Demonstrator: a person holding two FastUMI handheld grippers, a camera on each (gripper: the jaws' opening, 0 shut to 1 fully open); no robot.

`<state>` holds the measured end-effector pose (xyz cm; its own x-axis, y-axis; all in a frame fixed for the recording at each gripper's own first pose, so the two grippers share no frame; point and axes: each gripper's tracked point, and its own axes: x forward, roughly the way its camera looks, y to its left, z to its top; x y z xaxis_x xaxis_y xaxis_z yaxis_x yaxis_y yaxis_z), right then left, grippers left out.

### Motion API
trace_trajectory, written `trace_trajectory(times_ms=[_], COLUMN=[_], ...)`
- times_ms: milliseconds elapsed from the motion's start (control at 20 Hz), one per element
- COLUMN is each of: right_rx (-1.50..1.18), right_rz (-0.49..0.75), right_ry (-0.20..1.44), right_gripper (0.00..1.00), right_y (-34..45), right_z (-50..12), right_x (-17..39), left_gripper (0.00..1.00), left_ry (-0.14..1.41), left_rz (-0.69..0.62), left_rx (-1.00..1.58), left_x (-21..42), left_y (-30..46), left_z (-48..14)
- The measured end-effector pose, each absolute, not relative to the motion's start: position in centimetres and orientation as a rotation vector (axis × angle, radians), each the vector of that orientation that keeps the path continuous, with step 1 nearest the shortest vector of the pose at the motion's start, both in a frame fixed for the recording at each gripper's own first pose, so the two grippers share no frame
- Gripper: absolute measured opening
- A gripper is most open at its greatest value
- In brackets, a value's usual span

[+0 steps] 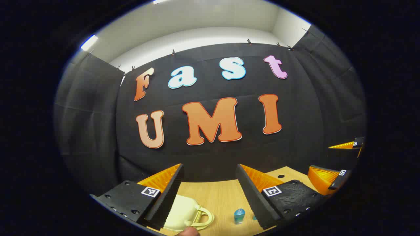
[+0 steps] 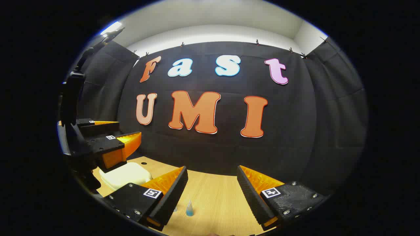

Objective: First open the suitcase, pack the skin care products into it, and then close the suitcase.

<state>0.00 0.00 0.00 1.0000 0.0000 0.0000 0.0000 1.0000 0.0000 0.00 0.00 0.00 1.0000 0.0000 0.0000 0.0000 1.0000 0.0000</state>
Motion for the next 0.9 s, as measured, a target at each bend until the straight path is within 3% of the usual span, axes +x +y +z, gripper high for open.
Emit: trace_trajectory(times_ms=[900], right_rx=[-0.029], right_rz=[-0.047], right_ry=[0.041], right_gripper=[0.95], right_y=[2.4], right_z=[-1.1], right_x=[3.8], left_gripper=[0.98], left_ry=[0.07], left_rz=[-0.06], left_rx=[0.018], left_x=[3.8], left_y=[2.2], left_z=[-5.7])
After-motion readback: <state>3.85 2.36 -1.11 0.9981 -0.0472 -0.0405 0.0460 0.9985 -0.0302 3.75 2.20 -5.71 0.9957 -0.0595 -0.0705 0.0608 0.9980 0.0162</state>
